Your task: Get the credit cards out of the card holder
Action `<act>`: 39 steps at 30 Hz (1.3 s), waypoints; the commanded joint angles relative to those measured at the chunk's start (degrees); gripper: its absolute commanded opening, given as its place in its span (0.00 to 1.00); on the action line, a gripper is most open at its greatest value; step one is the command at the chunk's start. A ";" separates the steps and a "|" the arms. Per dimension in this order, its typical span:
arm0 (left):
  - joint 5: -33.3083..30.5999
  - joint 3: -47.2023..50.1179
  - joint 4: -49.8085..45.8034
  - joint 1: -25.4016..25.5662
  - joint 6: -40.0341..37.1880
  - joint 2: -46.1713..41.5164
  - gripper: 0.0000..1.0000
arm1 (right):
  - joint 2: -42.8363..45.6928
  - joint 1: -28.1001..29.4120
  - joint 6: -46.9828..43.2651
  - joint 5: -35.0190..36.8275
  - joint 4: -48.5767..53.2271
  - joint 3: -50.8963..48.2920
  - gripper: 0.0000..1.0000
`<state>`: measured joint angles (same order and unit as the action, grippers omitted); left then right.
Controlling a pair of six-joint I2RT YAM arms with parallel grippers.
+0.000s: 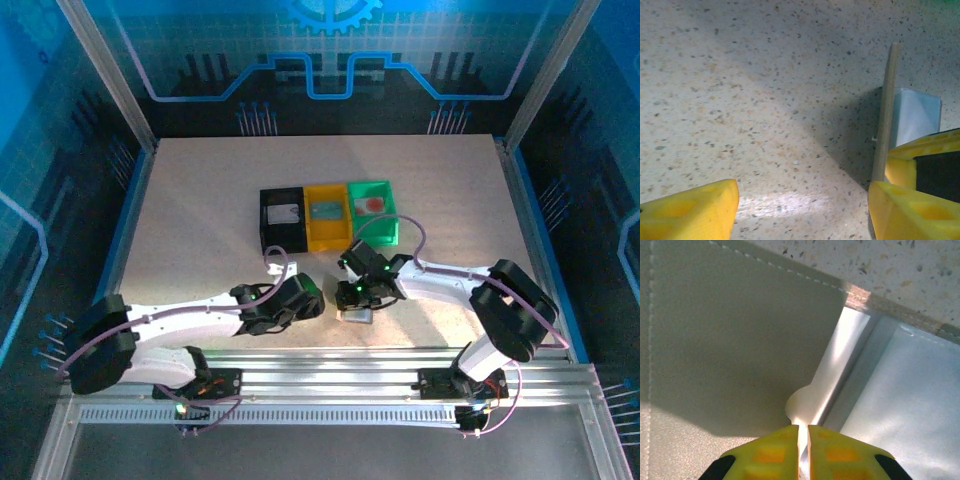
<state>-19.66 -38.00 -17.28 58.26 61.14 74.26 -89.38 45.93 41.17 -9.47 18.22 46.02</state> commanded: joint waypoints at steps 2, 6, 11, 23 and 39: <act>1.39 -3.81 -0.83 0.50 0.11 3.61 0.70 | 1.58 -0.75 0.65 -0.13 -0.86 -1.00 0.12; 0.34 -4.09 -0.85 1.04 0.62 2.74 0.73 | 1.67 -0.84 0.49 0.46 -0.80 -1.37 0.11; -3.22 -3.92 -2.43 1.41 1.56 0.10 0.75 | 1.15 -0.84 0.71 0.43 -1.49 -1.83 0.11; -3.01 -7.00 -3.55 2.03 0.58 6.95 0.72 | 1.66 -0.91 0.81 0.56 -2.01 -2.57 0.10; 0.09 -9.44 -7.12 0.21 0.84 16.13 0.43 | 6.62 -1.46 0.14 1.60 -0.06 -4.16 0.10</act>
<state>-21.17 -46.57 -22.41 58.96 61.71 88.71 -85.01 45.43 41.17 -8.97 16.82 42.98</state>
